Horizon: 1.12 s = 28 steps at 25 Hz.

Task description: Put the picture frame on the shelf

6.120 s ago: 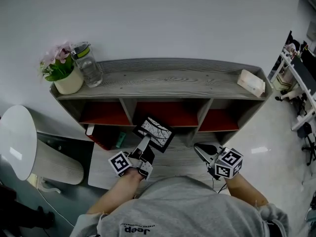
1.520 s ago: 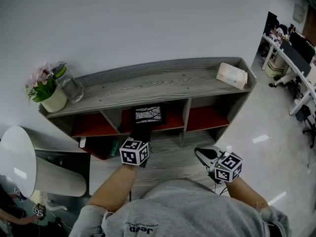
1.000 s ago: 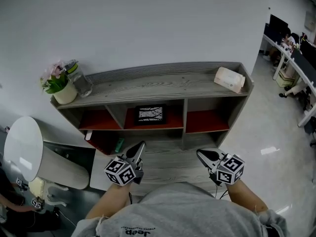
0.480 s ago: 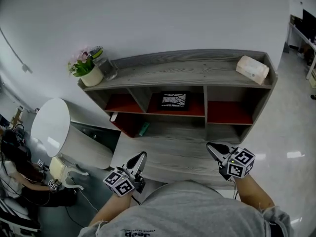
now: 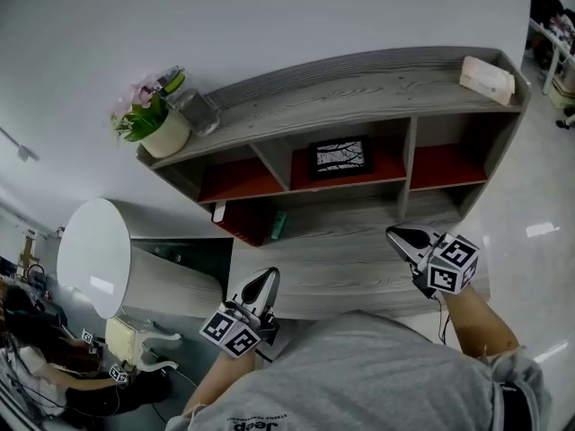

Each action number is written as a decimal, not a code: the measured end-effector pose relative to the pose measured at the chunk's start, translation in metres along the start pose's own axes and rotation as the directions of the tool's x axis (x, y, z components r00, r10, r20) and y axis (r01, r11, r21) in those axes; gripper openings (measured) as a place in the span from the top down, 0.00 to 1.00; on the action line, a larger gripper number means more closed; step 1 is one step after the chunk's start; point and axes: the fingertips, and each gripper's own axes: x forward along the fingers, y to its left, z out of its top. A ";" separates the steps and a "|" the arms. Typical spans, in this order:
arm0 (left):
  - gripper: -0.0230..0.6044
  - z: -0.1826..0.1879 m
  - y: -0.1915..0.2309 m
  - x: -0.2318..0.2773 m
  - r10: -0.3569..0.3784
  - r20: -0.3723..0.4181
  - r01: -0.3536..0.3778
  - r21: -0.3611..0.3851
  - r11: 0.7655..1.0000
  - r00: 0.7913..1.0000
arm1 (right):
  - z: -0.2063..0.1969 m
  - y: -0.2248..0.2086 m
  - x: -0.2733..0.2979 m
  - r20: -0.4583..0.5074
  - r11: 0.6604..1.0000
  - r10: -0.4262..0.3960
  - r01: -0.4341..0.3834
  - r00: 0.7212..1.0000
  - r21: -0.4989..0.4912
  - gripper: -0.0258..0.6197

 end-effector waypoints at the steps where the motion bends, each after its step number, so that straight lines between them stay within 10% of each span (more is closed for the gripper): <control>1: 0.95 0.000 0.008 -0.003 -0.024 -0.006 0.024 0.007 1.000 1.000 | -0.001 0.007 0.007 0.003 1.000 -0.023 0.023 1.000 0.008 0.94; 11: 0.95 0.018 0.032 -0.004 -0.229 -0.019 0.229 0.079 0.970 0.973 | 0.022 0.049 0.042 0.061 0.982 -0.142 0.133 0.988 0.131 0.94; 28: 0.95 0.017 0.015 0.018 -0.170 0.020 0.169 0.037 0.985 0.985 | 0.029 0.038 0.005 0.025 0.992 -0.121 0.120 0.992 0.033 0.95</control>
